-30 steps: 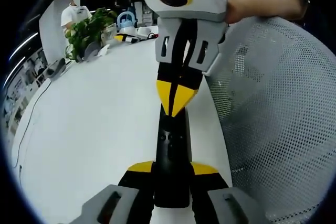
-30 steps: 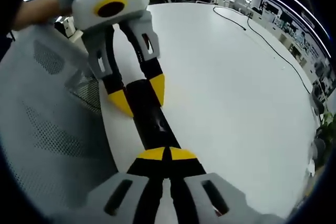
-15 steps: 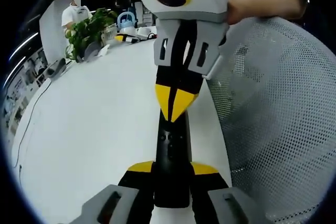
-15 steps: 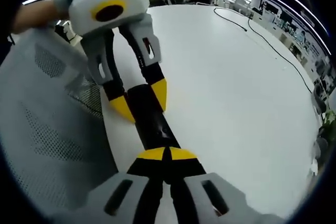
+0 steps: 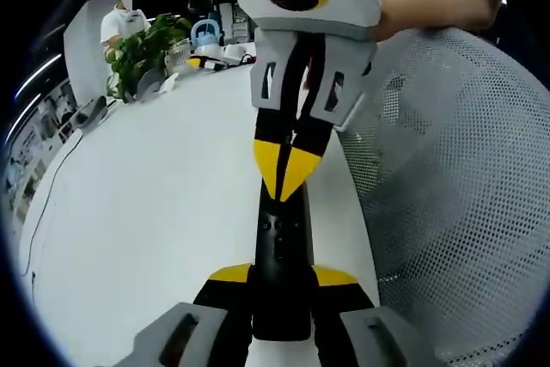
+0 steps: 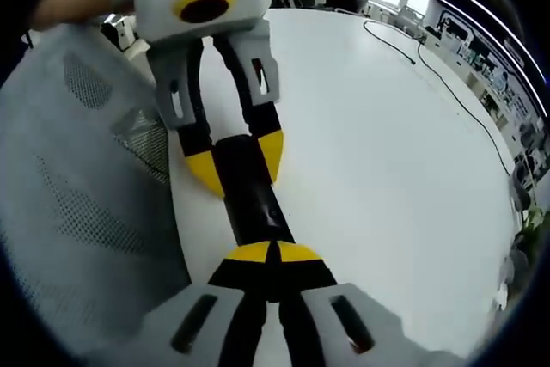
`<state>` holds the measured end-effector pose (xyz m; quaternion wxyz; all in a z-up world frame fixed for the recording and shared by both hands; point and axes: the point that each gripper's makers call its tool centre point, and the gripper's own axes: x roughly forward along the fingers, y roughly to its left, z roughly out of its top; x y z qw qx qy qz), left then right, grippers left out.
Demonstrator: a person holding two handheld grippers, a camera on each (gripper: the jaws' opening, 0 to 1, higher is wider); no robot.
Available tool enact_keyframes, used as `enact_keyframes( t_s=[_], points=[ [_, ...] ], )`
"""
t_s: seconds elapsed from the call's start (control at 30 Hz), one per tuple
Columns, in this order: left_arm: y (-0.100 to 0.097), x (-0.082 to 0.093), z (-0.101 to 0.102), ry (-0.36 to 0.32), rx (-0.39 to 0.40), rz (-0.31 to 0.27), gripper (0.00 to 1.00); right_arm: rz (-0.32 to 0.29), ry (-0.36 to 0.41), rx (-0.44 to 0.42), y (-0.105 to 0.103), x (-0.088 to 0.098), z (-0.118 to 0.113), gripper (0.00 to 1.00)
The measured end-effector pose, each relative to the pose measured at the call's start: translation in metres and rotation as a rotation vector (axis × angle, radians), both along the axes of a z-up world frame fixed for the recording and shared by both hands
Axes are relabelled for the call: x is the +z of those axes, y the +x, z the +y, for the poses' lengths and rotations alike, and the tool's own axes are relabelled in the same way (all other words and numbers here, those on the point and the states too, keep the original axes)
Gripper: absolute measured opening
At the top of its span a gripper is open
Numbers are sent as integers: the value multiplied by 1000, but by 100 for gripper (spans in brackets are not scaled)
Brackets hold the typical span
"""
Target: Press the specified remote control buttons in sequence, fully releasing each button before pressing the next.
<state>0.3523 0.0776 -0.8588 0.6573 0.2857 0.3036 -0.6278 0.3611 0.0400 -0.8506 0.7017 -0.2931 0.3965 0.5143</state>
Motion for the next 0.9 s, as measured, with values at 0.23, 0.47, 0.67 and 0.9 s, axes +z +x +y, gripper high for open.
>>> enact_keyframes(
  t_s=[0.23,0.47,0.67,0.9],
  points=[
    [-9,0,-1,8,-58,10,25,14,38,50,-9,3,11,0],
    [-7,0,0,2,-57,10,26,15,7,124,-19,0,10,0],
    [-8,0,-1,3,-59,8,26,-17,5,154,-19,1,10,0],
    [-8,0,-2,1,-63,8,26,-32,-34,203,-19,0,11,0]
  ],
)
